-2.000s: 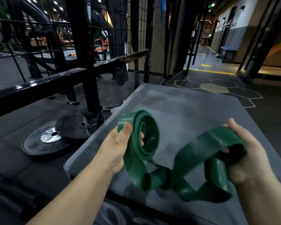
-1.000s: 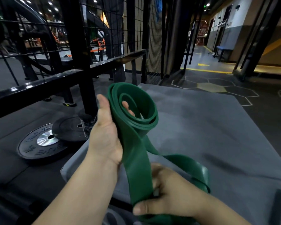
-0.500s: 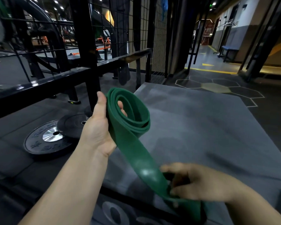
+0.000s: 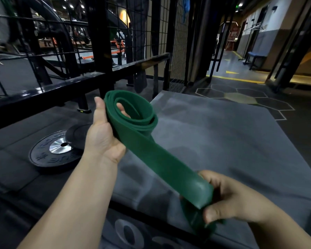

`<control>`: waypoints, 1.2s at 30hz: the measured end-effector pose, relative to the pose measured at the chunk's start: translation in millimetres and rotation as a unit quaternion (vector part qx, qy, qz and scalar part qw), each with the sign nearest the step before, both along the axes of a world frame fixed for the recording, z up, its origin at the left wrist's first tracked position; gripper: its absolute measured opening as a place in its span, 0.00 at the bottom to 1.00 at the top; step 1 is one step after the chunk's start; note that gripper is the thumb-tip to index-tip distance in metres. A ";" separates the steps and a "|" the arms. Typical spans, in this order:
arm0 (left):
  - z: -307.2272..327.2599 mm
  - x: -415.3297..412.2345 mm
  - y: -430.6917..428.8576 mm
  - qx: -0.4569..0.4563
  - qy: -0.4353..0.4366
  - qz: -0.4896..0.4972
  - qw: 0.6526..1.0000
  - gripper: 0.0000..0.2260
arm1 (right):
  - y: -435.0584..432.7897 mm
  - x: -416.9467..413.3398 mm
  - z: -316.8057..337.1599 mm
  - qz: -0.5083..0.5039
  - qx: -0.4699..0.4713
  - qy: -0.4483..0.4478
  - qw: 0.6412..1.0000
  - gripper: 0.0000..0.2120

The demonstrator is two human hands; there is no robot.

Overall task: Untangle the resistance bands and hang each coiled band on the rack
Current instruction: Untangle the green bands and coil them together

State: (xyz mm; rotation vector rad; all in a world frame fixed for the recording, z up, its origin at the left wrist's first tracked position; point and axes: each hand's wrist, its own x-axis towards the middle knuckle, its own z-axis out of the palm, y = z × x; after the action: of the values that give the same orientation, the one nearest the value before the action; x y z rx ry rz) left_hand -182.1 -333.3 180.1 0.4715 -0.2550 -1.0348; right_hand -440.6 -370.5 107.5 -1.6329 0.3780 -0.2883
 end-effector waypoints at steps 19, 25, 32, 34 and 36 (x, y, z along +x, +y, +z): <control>-18.5 -4.6 11.8 -0.003 -0.171 -0.308 0.936 0.22 | -31.6 -21.0 13.9 -0.336 -0.219 0.208 0.892 0.11; -33.1 -37.3 16.4 -0.044 -0.302 -0.424 0.853 0.21 | -32.7 -19.0 4.9 -0.186 -0.285 0.413 0.845 0.13; -37.9 -60.3 17.5 0.047 -0.462 -0.503 0.729 0.13 | -21.3 -22.1 22.2 -0.253 -0.407 0.325 0.815 0.11; -38.8 -58.2 15.2 0.080 -0.498 -0.474 0.722 0.12 | -20.4 -27.4 25.3 -0.272 -0.412 0.305 0.815 0.16; -37.5 -53.7 14.7 0.100 -0.506 -0.460 0.723 0.15 | -20.4 -31.4 27.4 -0.276 -0.454 0.286 0.797 0.19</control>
State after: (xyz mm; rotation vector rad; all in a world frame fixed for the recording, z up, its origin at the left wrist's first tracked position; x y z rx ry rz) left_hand -235.8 -318.7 142.5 1.1595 -1.4988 -1.6937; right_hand -472.0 -390.8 135.0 -2.5345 1.3577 -0.4485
